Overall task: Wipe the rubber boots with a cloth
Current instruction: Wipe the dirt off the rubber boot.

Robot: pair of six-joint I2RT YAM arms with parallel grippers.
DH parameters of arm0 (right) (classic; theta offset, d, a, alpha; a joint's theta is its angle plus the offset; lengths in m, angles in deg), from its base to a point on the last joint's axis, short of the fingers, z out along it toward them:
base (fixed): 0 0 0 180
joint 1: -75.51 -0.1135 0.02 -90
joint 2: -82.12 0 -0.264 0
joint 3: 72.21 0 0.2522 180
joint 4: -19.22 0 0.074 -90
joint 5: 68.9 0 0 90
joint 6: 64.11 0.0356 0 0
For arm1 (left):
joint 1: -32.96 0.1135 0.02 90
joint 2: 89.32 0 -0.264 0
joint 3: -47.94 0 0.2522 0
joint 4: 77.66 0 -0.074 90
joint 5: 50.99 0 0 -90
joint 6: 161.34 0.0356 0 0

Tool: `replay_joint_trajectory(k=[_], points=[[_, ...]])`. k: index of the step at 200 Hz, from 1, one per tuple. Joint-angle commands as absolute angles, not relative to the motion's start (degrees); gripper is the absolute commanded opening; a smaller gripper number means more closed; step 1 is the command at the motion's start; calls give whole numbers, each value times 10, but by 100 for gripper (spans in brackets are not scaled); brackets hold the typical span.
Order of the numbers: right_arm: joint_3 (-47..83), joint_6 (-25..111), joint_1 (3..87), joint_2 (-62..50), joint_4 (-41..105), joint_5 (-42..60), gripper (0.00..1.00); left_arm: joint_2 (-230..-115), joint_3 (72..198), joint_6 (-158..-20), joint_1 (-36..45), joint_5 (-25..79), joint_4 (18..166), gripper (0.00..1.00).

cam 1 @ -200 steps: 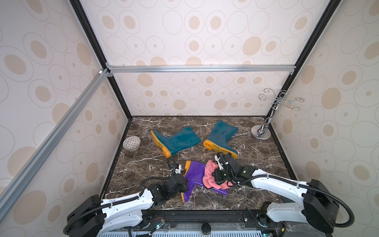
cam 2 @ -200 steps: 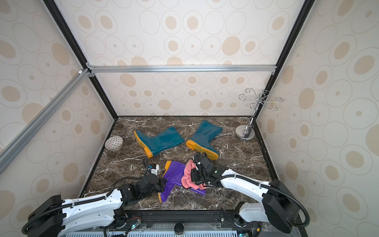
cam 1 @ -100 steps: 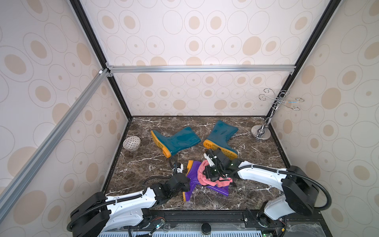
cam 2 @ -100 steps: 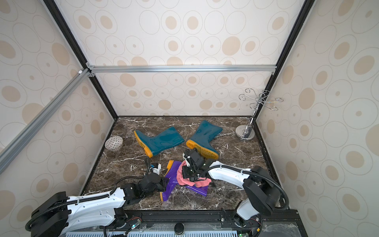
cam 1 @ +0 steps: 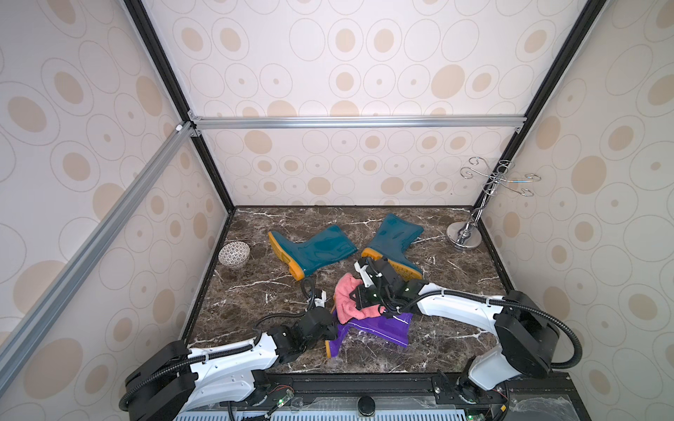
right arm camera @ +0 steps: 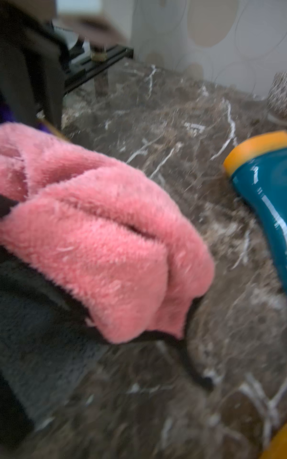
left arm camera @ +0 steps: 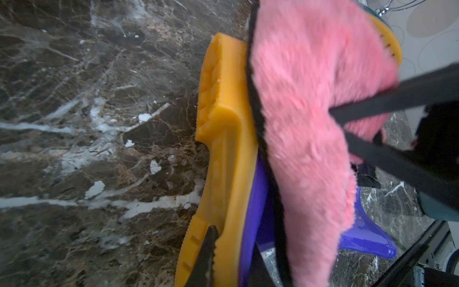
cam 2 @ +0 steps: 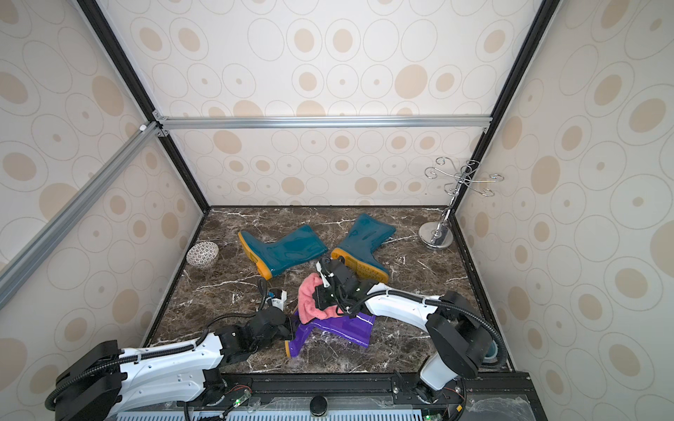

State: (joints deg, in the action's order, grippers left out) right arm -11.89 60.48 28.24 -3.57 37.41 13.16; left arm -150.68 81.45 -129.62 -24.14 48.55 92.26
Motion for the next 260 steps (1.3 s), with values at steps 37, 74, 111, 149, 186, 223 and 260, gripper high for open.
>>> replay_joint_trajectory(k=[37,74,111,149,186,223,260], points=[[-187,578,301,121,558,230,0,-1521,821,-1290,-240,484,955,0],[-190,571,301,153,561,233,0,-1525,829,-1287,-240,484,953,0],[-152,594,299,52,460,155,0,-1535,833,-1287,-240,482,955,0],[-69,606,289,-45,398,132,0,-1541,833,-1290,-241,478,953,0],[4,596,285,-57,397,134,0,-1536,828,-1294,-240,482,949,0],[-31,603,284,-56,381,135,0,-1533,826,-1295,-240,483,949,0],[-138,616,292,-11,384,168,0,-1527,822,-1294,-240,484,951,0]])
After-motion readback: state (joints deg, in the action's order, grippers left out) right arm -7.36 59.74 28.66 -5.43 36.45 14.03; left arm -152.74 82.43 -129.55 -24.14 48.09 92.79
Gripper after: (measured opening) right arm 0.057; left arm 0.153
